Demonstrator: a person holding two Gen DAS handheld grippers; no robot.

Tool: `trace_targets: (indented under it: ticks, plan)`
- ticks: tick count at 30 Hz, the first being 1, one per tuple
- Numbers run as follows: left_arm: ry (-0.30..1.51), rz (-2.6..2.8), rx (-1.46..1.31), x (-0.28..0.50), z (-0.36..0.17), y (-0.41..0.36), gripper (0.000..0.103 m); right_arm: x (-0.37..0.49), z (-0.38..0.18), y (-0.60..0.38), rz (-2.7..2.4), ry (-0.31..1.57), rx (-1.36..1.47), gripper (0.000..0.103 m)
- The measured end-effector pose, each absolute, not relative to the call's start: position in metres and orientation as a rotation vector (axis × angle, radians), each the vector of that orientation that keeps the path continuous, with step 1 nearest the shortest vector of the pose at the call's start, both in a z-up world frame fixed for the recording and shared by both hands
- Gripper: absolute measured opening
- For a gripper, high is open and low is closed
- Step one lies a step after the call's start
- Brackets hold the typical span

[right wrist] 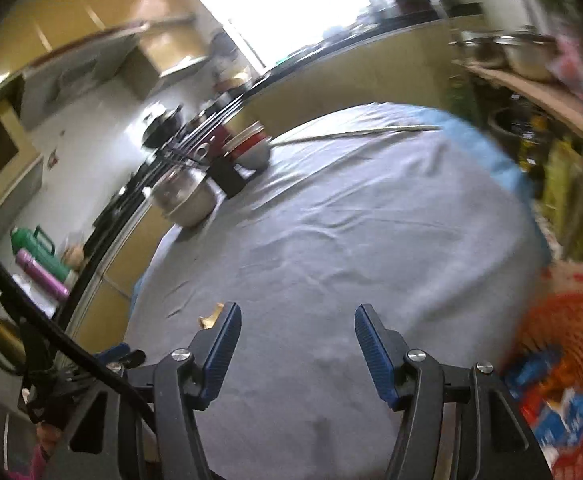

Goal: Collect trash
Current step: 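Grasp the orange peel with the left tool while the right tool reaches the clear tray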

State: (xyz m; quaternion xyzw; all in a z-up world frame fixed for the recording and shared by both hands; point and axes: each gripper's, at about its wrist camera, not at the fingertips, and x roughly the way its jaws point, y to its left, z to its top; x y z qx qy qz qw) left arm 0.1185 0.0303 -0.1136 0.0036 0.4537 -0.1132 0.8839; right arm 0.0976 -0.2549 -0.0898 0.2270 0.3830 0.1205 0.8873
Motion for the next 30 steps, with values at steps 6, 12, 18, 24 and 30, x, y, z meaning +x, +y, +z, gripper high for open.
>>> trace_targets:
  ticks: [6,12,18,24,30]
  plan:
    - [0.993,-0.299,-0.044,0.141,-0.131,0.017,0.069,0.173,-0.108,-0.222,0.309,0.884,0.506,0.063]
    - [1.014,-0.339,-0.125,0.172,-0.152,-0.002,0.072,0.230,-0.125,-0.206,0.309,0.951,0.511,0.063]
    - [1.044,-0.329,-0.134,0.190,-0.173,-0.016,0.072,0.273,-0.130,-0.205,0.290,0.950,0.547,0.064]
    - [1.041,-0.328,-0.150,0.194,-0.176,-0.008,0.023,0.320,-0.143,-0.196,0.295,0.948,0.571,0.064]
    - [1.062,-0.318,-0.151,0.190,-0.175,0.010,0.011,0.339,-0.170,-0.181,0.375,1.032,0.553,0.064]
